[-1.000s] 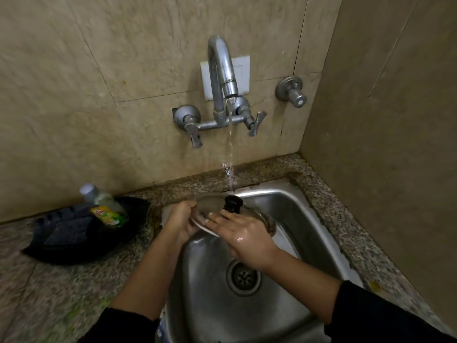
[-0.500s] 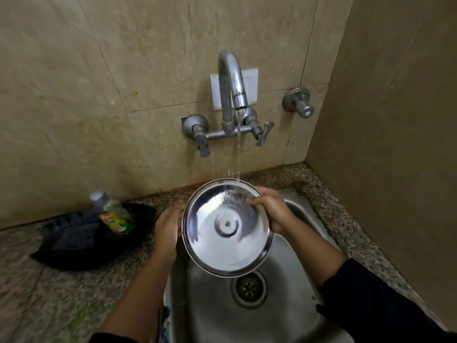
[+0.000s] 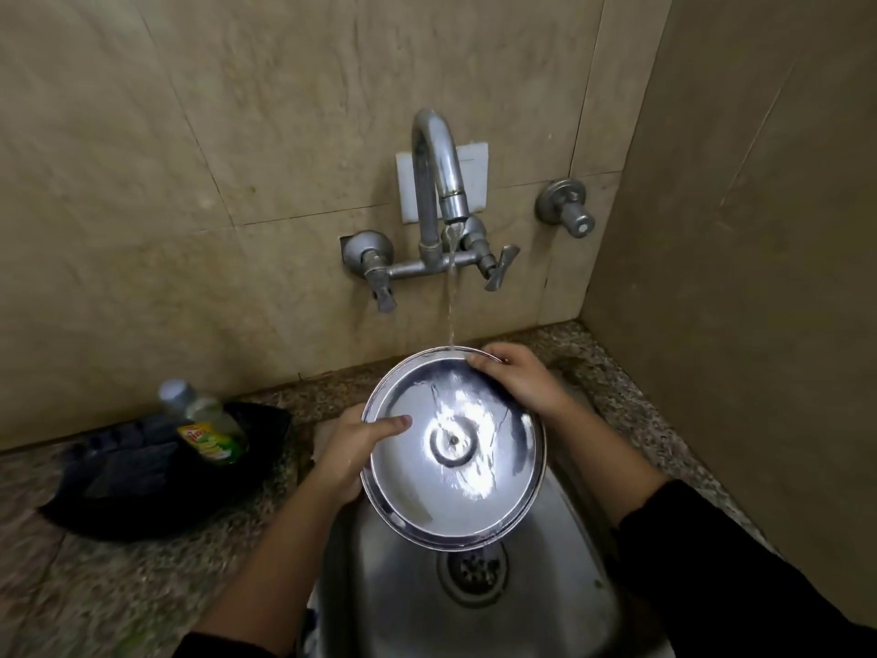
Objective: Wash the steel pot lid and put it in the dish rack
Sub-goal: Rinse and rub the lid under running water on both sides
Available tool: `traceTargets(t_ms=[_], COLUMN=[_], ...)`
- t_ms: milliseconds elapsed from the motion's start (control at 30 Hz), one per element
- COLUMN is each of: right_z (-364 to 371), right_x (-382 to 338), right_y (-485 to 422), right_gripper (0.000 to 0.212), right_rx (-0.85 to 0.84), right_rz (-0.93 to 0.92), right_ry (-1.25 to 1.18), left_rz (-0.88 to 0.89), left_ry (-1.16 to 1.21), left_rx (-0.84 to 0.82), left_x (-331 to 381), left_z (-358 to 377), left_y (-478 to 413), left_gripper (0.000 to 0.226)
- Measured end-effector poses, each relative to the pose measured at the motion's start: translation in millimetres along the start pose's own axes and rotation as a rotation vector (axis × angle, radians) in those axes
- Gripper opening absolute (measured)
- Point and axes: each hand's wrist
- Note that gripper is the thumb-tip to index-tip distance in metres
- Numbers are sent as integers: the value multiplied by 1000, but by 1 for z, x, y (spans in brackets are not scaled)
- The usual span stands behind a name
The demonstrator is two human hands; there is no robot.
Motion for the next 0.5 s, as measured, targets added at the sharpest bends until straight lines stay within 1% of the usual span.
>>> traceTargets(t_ms=[100,133,200,267,333,367,433,500], right_z=[11,16,26,33,27,21,6,-1], right_x=[-24,-33,-42,-39,-25,-16,0,11], right_y=[-11,-11,-13,-18,-24,-25,-25,-27], right_gripper=[30,29,29,32,32,34,38,35], right_rx=[-89,-136,-234,-306,-325,-284,-140,10], right_rz=[-178,-227,-329,-369,-314,-258,-128,-44], right_ry=[531,625,685,654,511,407,178,19], left_rz=[39,59,102,120,124,122,129,145], left_ry=[-35,-43,-75,-121,-146,-137,-62,-3], left_rx=[-30,-43,-66,-94,-94,-66,29,102], left_x=[7,9,12,13,11,9,4,-1], left_z=[5,6,9,11,10,8,3,0], left_y=[-3,-4,-4,-4,-4,-4,-2,3], left_gripper=[24,24,24,22,19,18,16,14])
Point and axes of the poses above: each hand's wrist, its own y-axis away from the middle knuckle, its own z-axis out of the palm, x = y × z, and after that the axes turned 1 degree about -y, right-handed
